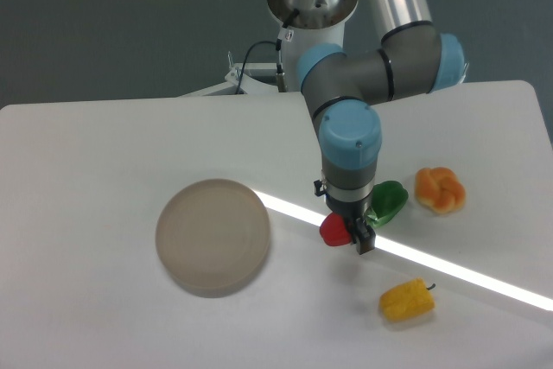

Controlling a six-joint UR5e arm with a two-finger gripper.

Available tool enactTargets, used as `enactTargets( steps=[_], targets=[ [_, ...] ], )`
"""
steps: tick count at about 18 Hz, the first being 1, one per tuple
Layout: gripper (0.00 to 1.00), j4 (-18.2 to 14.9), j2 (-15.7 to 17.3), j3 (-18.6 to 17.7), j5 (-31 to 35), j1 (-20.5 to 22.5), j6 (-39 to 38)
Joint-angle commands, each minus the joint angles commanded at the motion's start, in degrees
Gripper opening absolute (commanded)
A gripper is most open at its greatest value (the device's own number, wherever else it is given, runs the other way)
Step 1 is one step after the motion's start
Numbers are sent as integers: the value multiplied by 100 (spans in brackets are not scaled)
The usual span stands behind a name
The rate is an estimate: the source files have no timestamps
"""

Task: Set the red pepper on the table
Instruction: 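Lower the red pepper onto the table beside the green pepper, then open the gripper and release the red pepper on the table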

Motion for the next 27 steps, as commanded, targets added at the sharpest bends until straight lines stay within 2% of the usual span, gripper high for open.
enactTargets(
  steps=[3,5,9,15,17,27],
  targets=[
    [63,245,-150,-8,-97,-9,-318],
    [63,290,-194,-35,-185,-9,-432],
    [63,536,-370,-35,-177,-52,-441],
    [63,589,-501,-44,-133,-175,-441],
    [63,799,-546,-78,-115,-184,-354],
    [64,818,-581,-52,113,-184,58]
  ],
)
